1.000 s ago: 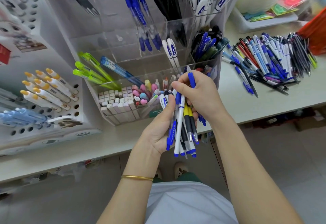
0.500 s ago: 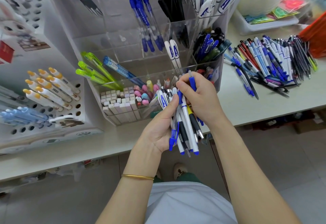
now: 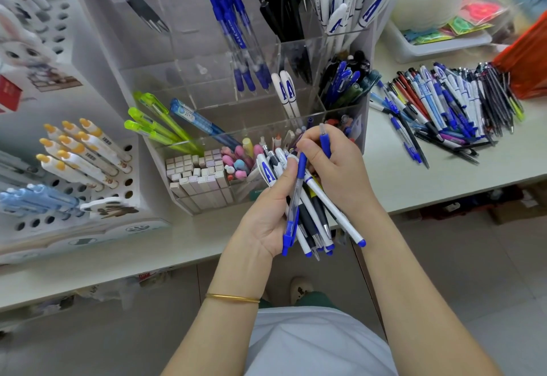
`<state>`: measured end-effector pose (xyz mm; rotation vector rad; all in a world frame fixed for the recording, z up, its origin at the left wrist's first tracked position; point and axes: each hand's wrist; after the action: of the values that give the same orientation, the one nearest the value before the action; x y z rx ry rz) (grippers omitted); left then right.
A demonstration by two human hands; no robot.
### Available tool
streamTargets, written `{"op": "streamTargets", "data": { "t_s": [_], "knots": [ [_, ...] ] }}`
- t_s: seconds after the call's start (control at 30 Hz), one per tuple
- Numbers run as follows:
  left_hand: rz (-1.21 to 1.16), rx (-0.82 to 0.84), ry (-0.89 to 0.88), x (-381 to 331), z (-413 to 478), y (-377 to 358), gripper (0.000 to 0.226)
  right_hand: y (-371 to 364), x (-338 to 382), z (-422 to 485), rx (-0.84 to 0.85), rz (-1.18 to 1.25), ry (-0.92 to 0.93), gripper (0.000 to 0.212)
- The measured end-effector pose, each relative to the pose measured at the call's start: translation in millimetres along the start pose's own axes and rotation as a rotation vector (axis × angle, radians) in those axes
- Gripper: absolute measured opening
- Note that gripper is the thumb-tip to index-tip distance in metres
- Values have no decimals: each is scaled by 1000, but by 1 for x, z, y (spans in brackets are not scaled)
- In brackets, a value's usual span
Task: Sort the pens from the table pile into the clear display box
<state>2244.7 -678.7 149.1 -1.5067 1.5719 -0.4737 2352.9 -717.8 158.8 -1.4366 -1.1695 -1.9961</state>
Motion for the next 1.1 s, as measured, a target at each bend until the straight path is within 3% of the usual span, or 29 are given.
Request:
{"op": "streamTargets", "data": {
  "t_s": [0.2,0.4,0.6,0.73,0.9,1.0,1.1],
  "knots": [
    [-8,25,-46,-2,1,3,36,5,3,-4,21,9,57,19],
    [88,-16,-140,0,6,12,27,16,11,-5,112,-20,106,12],
    [230,-48,-256,-4,6,17,37,26,16,-7,192,110,59,17],
    [339,-37,-316,-9,3,16,46,34,17,-9,172,321,-33,19],
    [406,-66,-327,-7,1,14,12,39,19,-3,-21,673,-232,17],
    [372,8,-265,-7,0,17,23,35,26,6,-86,750,-330,18],
    [284,166,-198,-9,-4,21,45,27,31,15,54,557,-416,14]
  ]
}}
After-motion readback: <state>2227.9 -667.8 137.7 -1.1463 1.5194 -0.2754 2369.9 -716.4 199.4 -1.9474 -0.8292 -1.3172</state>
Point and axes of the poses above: each hand's wrist, its own z-axis towards the middle knuckle, its own y-axis out of the back of the hand, x = y × z
